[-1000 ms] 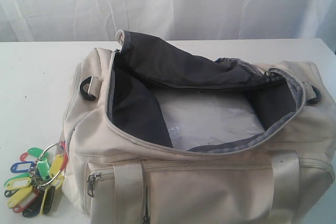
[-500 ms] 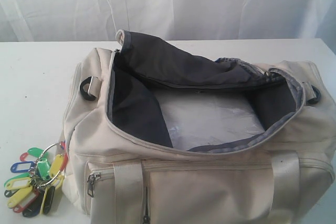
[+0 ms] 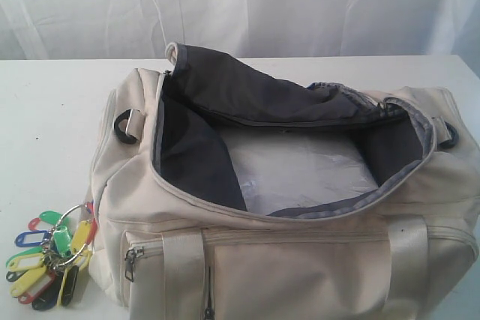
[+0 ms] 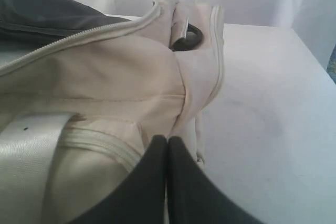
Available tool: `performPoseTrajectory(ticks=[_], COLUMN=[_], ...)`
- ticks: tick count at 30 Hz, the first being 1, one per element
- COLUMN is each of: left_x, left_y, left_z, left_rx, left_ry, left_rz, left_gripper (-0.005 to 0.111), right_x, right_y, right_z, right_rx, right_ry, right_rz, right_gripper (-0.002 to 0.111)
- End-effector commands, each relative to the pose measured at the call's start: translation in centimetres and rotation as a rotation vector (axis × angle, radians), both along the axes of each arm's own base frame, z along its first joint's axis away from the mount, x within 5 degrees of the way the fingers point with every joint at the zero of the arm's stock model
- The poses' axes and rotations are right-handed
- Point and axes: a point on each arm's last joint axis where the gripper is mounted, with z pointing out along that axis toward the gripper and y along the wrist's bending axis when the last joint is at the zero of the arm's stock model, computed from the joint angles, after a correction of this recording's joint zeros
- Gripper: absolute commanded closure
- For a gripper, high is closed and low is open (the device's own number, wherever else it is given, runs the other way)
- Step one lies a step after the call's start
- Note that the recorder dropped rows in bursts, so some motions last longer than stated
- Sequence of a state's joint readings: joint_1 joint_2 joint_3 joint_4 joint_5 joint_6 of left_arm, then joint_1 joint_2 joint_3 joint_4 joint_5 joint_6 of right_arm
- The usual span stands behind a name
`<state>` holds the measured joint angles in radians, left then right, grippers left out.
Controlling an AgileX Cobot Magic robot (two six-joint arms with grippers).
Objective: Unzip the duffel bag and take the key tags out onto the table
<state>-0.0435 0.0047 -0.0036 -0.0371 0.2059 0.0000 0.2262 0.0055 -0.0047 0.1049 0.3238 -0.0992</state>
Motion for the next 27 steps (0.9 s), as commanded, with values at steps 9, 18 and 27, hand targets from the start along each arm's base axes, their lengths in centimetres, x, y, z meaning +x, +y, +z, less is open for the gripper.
performPoseTrajectory(ticks=[9,18,27], left_x=[-0.01,-0.01,0.01], left_y=[-0.04,-0.04,0.17], left_z=[-0.06,-0.06,-0.08], left_rx=[-0.014,-0.014,-0.014], left_ry=[-0.005,-0.005,-0.003], left_rz=[0.001,0.001,0.041], left_gripper=[0.107,0.107,0.107], right_x=[0.12,0.10,0.07], right_y=[-0.55,-0.45,-0.32], right_z=[-0.07,-0.07,-0.07], right_rx=[-0.012,-0.011,0.002], right_ry=[-0.010,-0.010,-0.007], right_rz=[-0.099,-0.082,-0.059], right_gripper=[0.108,0.108,0.108])
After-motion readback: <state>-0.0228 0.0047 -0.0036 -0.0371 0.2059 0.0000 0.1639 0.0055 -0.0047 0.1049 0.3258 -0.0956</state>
